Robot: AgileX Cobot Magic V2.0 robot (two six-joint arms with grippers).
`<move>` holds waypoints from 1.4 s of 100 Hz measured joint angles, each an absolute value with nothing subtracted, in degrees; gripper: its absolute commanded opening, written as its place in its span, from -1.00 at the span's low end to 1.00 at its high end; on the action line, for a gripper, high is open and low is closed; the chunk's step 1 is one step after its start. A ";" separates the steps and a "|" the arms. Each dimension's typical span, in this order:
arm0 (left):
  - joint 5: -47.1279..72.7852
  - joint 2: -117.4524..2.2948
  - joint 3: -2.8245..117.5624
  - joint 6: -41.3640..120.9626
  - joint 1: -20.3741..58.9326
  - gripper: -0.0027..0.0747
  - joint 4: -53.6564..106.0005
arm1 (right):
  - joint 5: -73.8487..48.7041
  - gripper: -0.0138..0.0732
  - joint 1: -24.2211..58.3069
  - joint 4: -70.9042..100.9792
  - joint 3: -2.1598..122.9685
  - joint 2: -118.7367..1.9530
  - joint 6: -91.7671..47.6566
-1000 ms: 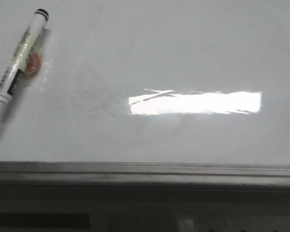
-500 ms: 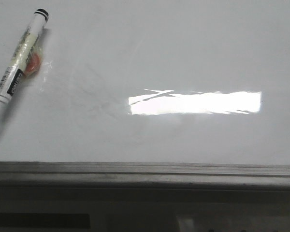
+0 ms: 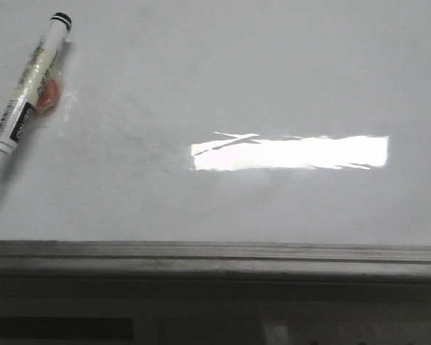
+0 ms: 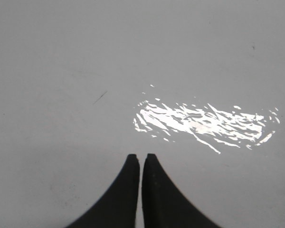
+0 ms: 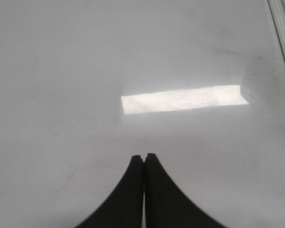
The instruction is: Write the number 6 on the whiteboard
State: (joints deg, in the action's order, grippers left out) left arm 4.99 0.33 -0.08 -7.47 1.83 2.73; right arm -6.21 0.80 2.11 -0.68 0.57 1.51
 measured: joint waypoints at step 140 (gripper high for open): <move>12.18 -16.38 14.39 4.60 8.64 0.28 2.94 | -21.67 -0.83 0.80 2.79 12.28 -13.12 1.51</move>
